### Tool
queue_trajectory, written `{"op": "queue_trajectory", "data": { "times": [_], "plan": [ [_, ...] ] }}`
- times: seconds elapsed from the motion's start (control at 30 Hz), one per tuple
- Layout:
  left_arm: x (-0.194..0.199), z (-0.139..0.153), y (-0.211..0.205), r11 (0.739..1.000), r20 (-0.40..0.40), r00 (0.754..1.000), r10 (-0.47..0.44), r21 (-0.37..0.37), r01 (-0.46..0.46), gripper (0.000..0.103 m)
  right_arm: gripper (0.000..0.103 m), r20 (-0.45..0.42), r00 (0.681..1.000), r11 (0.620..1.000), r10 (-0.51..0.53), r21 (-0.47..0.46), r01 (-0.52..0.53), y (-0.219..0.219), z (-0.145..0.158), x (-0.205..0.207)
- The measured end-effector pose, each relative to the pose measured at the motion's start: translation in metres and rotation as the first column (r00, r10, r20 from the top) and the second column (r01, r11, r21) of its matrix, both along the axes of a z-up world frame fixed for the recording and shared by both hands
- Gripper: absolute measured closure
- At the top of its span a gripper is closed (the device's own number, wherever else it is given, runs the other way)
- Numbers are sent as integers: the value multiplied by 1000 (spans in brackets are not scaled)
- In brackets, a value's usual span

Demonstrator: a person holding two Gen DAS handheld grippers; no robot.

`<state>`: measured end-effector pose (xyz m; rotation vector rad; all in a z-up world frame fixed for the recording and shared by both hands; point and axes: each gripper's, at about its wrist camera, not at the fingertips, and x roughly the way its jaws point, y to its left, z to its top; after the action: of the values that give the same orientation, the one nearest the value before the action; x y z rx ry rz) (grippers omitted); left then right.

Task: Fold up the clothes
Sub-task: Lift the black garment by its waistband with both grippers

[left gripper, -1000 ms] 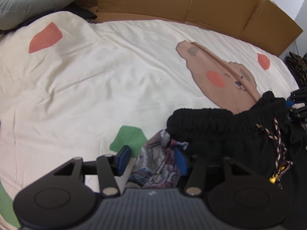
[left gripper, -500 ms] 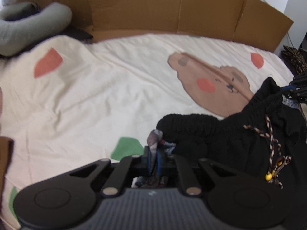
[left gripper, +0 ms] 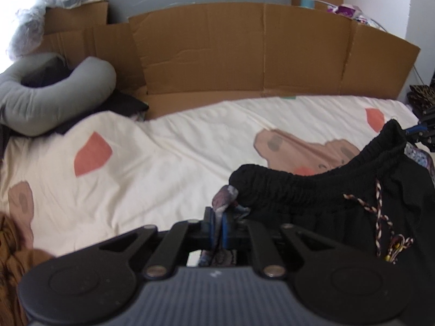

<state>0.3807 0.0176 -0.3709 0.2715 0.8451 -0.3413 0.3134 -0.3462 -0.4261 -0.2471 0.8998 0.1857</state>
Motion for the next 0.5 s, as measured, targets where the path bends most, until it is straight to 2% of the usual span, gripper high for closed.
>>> {"op": "queue_trajectory", "data": {
  "times": [0.1,0.5],
  "plan": [
    [11,3,-1,1000,20,1000,10,7,-10,97,101,13,999,998,29,-53,-28,2,6,15],
    [49,23,0,997,100,994,51,47,-56,97,101,94,995,986,13,-168,3,11,29,76]
  ]
}}
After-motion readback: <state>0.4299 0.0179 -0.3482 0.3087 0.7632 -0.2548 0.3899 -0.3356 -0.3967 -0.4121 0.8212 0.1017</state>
